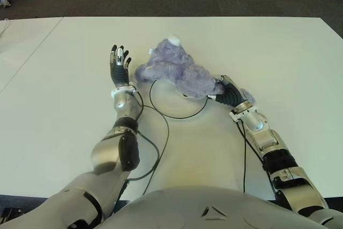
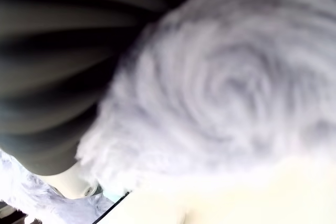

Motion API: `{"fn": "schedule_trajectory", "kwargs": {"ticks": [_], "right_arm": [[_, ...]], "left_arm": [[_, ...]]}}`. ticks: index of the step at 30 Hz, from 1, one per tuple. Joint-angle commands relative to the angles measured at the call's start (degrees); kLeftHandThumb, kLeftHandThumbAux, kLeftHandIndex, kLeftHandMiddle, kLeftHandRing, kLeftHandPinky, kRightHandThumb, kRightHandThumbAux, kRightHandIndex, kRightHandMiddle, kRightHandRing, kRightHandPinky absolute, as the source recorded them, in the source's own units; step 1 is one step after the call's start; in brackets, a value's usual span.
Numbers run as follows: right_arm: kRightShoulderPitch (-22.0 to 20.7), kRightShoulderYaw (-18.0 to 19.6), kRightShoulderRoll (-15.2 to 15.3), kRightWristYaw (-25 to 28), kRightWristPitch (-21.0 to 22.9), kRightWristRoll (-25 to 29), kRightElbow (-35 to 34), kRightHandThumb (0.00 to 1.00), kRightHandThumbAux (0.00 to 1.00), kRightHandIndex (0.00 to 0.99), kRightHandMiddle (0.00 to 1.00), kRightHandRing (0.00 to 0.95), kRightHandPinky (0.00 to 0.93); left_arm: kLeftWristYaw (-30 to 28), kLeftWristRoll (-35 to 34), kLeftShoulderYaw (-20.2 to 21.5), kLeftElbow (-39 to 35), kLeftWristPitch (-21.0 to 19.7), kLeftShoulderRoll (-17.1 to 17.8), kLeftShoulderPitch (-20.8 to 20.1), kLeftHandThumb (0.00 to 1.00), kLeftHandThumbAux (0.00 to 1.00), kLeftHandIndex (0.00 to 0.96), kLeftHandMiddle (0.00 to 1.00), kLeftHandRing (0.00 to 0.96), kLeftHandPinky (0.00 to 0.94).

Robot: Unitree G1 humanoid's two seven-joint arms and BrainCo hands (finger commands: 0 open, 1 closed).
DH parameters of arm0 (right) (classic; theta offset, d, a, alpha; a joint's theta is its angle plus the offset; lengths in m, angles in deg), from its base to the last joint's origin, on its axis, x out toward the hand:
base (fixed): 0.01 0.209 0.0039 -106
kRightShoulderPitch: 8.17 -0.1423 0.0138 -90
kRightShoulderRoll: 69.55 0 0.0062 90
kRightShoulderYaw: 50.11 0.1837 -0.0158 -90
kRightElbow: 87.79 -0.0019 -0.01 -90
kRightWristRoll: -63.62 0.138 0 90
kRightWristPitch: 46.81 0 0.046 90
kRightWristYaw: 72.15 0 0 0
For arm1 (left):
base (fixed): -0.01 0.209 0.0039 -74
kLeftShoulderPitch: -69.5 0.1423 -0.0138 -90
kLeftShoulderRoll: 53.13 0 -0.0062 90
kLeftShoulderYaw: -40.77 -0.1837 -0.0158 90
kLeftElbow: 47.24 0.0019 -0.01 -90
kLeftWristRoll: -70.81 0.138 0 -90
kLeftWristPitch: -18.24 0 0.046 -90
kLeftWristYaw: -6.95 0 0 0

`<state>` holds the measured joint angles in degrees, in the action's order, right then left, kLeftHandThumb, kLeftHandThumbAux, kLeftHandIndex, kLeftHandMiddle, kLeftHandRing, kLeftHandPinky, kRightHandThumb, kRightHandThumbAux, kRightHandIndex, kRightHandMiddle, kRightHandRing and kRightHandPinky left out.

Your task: Put the doll into the plate.

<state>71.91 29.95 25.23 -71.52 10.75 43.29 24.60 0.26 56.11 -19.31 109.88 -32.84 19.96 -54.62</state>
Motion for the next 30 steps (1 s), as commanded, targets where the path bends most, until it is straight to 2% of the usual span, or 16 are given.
{"fn": "schedule_trajectory", "kwargs": {"ticks": [1, 4, 10, 19, 22, 30], "right_arm": [[0.8, 0.7, 1.1, -0.2, 1.0, -0.3, 4.5, 0.427, 0.730, 0.750, 0.861, 0.865, 0.862], [0.8, 0.9, 1.2, -0.7, 1.1, -0.5, 4.6, 0.421, 0.731, 0.757, 0.864, 0.870, 0.869], [0.8, 0.9, 1.7, -0.2, 1.7, -0.3, 4.6, 0.410, 0.736, 0.762, 0.865, 0.869, 0.862], [0.2, 0.7, 2.2, -1.0, 1.0, -1.0, 6.2, 0.396, 0.741, 0.765, 0.867, 0.869, 0.860], [-0.2, 0.7, 2.5, -1.3, 0.6, -1.2, 6.9, 0.395, 0.741, 0.763, 0.866, 0.868, 0.859], [-0.9, 0.6, 2.9, -2.4, -0.8, -1.6, 8.5, 0.392, 0.741, 0.767, 0.869, 0.870, 0.863]], "left_arm": [[-3.8, -3.4, 3.7, 7.9, -0.4, -1.3, 17.1, 0.000, 0.391, 0.041, 0.146, 0.156, 0.146], [-5.0, -3.9, 4.0, 7.9, -0.3, -0.8, 17.5, 0.000, 0.378, 0.032, 0.140, 0.149, 0.109], [-6.2, -4.8, 4.1, 7.7, 0.3, 0.2, 18.3, 0.000, 0.361, 0.012, 0.126, 0.137, 0.099], [-5.5, -5.1, 3.8, 7.9, -0.6, 1.5, 18.7, 0.000, 0.358, 0.009, 0.134, 0.154, 0.140], [-4.2, -4.3, 3.0, 8.1, -0.8, 1.9, 19.0, 0.000, 0.369, 0.018, 0.145, 0.168, 0.166], [2.3, -1.0, -0.3, 8.4, -2.1, 1.9, 19.1, 0.000, 0.388, 0.021, 0.141, 0.156, 0.146]]}}
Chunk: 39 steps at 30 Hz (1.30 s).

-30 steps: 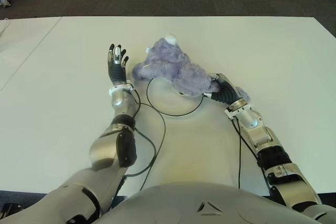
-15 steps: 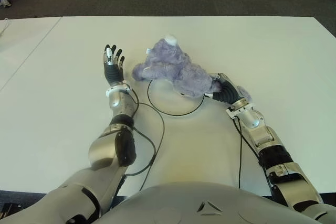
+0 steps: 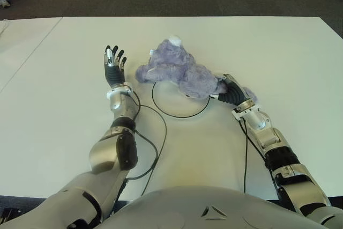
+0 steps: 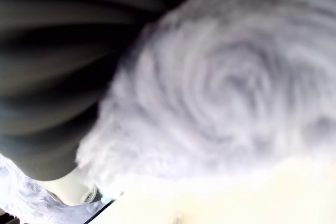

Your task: Put the doll into the plate.

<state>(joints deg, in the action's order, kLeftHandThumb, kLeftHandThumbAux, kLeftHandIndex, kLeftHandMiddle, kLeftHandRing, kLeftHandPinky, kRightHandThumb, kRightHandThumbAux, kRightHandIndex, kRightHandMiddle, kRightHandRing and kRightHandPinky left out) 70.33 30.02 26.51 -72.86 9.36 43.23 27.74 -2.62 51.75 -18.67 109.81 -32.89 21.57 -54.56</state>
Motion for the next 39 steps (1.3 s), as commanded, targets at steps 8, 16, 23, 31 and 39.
{"fn": "schedule_trajectory", "kwargs": {"ticks": [8, 16, 23, 31, 39], "right_arm": [[-0.8, 0.2, 2.5, -3.0, -1.3, -2.9, 8.9, 0.391, 0.741, 0.769, 0.867, 0.867, 0.853], [-3.3, -1.5, 4.3, -14.7, -11.6, -10.6, 14.6, 0.409, 0.744, 0.763, 0.876, 0.880, 0.874], [-2.9, -3.7, 4.2, -23.1, -16.3, -17.7, 13.5, 0.430, 0.739, 0.742, 0.871, 0.883, 0.893], [-0.9, -7.7, 4.5, -29.5, -17.3, -25.2, 11.3, 0.433, 0.730, 0.744, 0.869, 0.883, 0.895], [-1.1, -10.6, 6.1, -32.8, -17.2, -29.7, 11.8, 0.426, 0.736, 0.734, 0.863, 0.878, 0.897]], "left_arm": [[2.7, 2.1, -0.3, 8.8, -2.8, -0.8, 18.0, 0.000, 0.383, 0.012, 0.128, 0.146, 0.147], [2.5, 2.7, -1.3, 8.6, -4.0, -2.6, 17.6, 0.000, 0.388, 0.023, 0.152, 0.167, 0.171], [-0.2, 2.7, -1.6, 8.5, -3.9, -3.2, 17.8, 0.000, 0.407, 0.014, 0.151, 0.155, 0.130], [-0.6, 2.7, -2.1, 9.0, -4.9, -3.6, 17.9, 0.000, 0.410, 0.015, 0.154, 0.153, 0.134], [-0.6, 1.7, -1.7, 8.7, -5.4, -4.0, 18.2, 0.000, 0.417, 0.016, 0.158, 0.160, 0.148]]}}
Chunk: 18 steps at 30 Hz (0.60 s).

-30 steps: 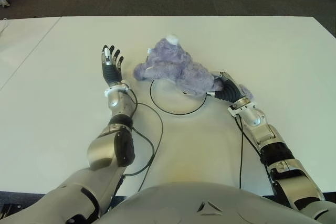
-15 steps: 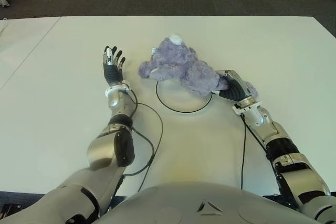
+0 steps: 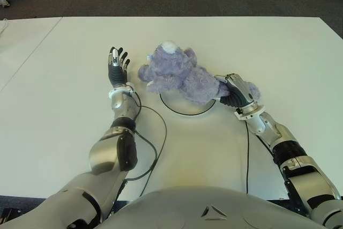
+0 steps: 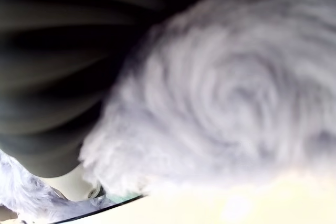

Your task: Put the doll into the plate.

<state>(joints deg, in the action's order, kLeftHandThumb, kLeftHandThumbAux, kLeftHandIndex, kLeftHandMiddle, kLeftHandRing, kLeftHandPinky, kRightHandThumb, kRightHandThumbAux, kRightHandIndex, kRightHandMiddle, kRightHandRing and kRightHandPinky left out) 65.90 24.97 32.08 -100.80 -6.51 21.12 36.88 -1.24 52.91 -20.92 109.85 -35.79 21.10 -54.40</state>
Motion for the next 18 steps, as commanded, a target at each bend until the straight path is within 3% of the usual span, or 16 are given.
{"fn": "schedule_trajectory", "kwargs": {"ticks": [1, 18], "right_arm": [[3.3, -5.9, 0.6, -5.1, -1.1, -8.1, 2.9, 0.422, 0.742, 0.731, 0.862, 0.878, 0.898], [4.0, -8.4, 0.7, -5.2, 3.2, -9.1, 2.6, 0.403, 0.755, 0.719, 0.863, 0.882, 0.898]], "left_arm": [[-1.8, 0.6, 0.5, 8.7, -2.6, -3.5, 18.0, 0.000, 0.421, 0.009, 0.154, 0.161, 0.155], [-1.7, 0.7, 0.3, 8.8, -3.5, -3.6, 17.9, 0.000, 0.401, 0.010, 0.179, 0.198, 0.206]]}}
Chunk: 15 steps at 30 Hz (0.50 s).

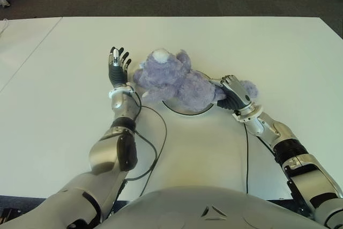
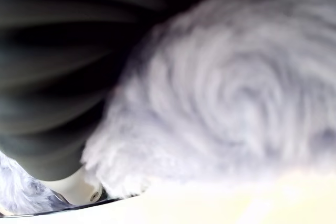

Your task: Put the doll into the plate.

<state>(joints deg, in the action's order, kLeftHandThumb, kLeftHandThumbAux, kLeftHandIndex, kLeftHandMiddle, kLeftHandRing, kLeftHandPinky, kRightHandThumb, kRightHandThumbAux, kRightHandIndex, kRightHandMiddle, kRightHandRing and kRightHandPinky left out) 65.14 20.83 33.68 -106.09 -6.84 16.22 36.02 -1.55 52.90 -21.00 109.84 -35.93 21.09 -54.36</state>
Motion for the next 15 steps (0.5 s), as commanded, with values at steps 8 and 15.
{"fn": "schedule_trajectory", "kwargs": {"ticks": [8, 15], "right_arm": [[5.2, -4.9, -0.7, 1.2, 5.5, -4.2, 3.1, 0.410, 0.752, 0.702, 0.859, 0.879, 0.894], [4.9, -5.3, -0.7, 5.1, 7.2, -2.5, 3.6, 0.418, 0.724, 0.671, 0.846, 0.865, 0.877]], "left_arm": [[-1.6, 0.6, 0.4, 8.8, -3.4, -3.7, 17.7, 0.000, 0.407, 0.009, 0.185, 0.207, 0.217], [-1.7, 0.8, 0.3, 8.8, -3.1, -3.7, 17.7, 0.000, 0.389, 0.000, 0.170, 0.198, 0.218]]}}
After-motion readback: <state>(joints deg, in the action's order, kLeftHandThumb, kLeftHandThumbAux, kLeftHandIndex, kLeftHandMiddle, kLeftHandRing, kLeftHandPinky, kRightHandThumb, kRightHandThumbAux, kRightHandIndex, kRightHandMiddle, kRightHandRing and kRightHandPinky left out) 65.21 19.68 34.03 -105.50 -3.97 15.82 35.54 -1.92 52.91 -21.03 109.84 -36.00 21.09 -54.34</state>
